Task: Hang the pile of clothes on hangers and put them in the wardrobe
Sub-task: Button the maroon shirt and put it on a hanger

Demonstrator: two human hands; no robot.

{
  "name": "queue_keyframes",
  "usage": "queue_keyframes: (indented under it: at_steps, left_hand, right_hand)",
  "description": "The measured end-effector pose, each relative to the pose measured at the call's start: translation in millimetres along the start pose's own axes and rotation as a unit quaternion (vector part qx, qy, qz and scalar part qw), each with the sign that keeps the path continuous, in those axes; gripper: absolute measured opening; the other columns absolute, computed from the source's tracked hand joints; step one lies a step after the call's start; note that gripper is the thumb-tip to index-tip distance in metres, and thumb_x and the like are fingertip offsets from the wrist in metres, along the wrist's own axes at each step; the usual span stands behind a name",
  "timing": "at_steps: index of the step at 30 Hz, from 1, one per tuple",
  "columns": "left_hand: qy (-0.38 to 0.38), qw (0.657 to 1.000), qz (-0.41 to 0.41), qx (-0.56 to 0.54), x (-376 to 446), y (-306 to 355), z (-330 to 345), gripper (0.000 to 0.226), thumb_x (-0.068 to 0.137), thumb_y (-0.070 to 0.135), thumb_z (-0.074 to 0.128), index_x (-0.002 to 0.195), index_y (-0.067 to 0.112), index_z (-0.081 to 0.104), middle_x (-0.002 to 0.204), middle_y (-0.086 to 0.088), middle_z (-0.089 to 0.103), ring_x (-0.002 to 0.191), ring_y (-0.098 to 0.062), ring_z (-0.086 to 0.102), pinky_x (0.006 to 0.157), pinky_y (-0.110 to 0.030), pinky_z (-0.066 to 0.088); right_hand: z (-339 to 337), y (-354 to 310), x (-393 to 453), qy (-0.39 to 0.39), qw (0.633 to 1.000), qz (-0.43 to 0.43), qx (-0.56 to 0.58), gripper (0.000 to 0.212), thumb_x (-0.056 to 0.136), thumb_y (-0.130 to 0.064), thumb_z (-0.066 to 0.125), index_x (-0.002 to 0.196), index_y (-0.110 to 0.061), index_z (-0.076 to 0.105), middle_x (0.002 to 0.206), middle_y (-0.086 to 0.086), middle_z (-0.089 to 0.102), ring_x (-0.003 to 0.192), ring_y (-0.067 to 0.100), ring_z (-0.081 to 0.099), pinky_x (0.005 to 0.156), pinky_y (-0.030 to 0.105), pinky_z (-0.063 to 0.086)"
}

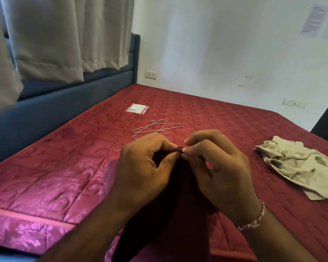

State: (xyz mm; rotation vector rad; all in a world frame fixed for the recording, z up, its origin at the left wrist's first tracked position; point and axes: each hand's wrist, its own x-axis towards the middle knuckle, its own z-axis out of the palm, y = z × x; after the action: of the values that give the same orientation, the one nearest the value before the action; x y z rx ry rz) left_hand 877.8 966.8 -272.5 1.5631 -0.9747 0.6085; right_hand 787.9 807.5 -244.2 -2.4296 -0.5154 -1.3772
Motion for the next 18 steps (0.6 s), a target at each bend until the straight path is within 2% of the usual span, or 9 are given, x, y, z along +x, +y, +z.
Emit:
queue_keyframes:
  at_steps: [2,5,6,8,10,12,15,18]
  left_hand:
    - [-0.007,1.000,-0.001,0.022,1,1,0,0.005,0.083,0.017,0.078,0.083,0.018,0.073,0.079,0.013,0.069,0.077,-0.010,0.067,0.063,-0.023,0.051]
    - [0.002,1.000,-0.005,0.027,-1,-1,3,0.010,0.082,0.016,0.078,0.079,0.019,0.069,0.075,0.013,0.066,0.072,-0.011,0.065,0.059,-0.023,0.048]
    - [0.002,0.999,-0.001,0.042,-2,-4,4,0.012,0.082,0.016,0.079,0.078,0.019,0.068,0.074,0.012,0.065,0.070,-0.011,0.063,0.059,-0.025,0.047]
    - [-0.004,0.996,0.011,0.092,-6,-11,9,0.015,0.083,0.016,0.079,0.079,0.018,0.065,0.075,0.011,0.062,0.069,-0.010,0.059,0.059,-0.030,0.046]
    - [-0.003,0.991,0.015,0.130,-10,-17,11,0.015,0.085,0.015,0.080,0.083,0.018,0.066,0.079,0.011,0.062,0.071,-0.007,0.057,0.061,-0.031,0.047]
    - [-0.005,0.991,0.012,0.131,-7,-21,6,0.015,0.085,0.013,0.082,0.086,0.019,0.069,0.083,0.012,0.064,0.075,-0.006,0.060,0.064,-0.028,0.048]
    - [-0.093,0.989,0.004,0.112,1,-30,-12,0.018,0.084,0.009,0.082,0.094,0.022,0.073,0.087,0.016,0.068,0.080,-0.004,0.064,0.070,-0.016,0.048]
    - [-0.196,0.970,-0.040,0.141,4,-46,-29,0.025,0.083,0.005,0.078,0.095,0.027,0.078,0.082,0.020,0.071,0.079,0.005,0.064,0.069,-0.006,0.043]
  right_hand:
    - [3,-1,-4,0.011,1.000,-0.003,-0.022,0.012,0.085,0.012,0.075,0.085,0.001,0.072,0.106,0.007,0.068,0.095,0.011,0.066,0.078,0.012,0.049]
    - [7,-4,-5,-0.010,1.000,-0.005,-0.008,0.016,0.084,0.015,0.072,0.086,-0.001,0.069,0.104,0.003,0.071,0.095,0.010,0.069,0.078,0.017,0.053]
    - [6,-4,-2,-0.028,0.999,0.022,0.009,0.019,0.084,0.014,0.072,0.086,-0.004,0.068,0.101,-0.001,0.072,0.093,0.007,0.069,0.075,0.018,0.054]
    - [6,1,7,-0.093,0.986,0.130,0.044,0.020,0.088,0.003,0.072,0.088,-0.015,0.064,0.088,-0.010,0.072,0.079,0.005,0.069,0.065,0.020,0.053]
    - [9,10,12,-0.182,0.950,0.239,0.084,0.017,0.096,-0.010,0.069,0.090,-0.024,0.061,0.071,-0.011,0.068,0.058,0.006,0.061,0.051,0.022,0.045]
    - [14,16,11,-0.193,0.925,0.297,0.139,0.012,0.099,-0.017,0.067,0.090,-0.024,0.063,0.065,-0.008,0.066,0.051,0.004,0.053,0.049,0.022,0.041]
    - [10,20,11,-0.149,0.919,0.333,0.148,0.014,0.091,-0.023,0.078,0.081,-0.019,0.070,0.068,0.001,0.072,0.056,0.009,0.059,0.054,0.029,0.048]
    - [-2,27,14,-0.168,0.900,0.365,0.171,0.020,0.084,-0.027,0.084,0.077,-0.012,0.072,0.060,0.000,0.065,0.054,0.010,0.053,0.051,0.025,0.043]
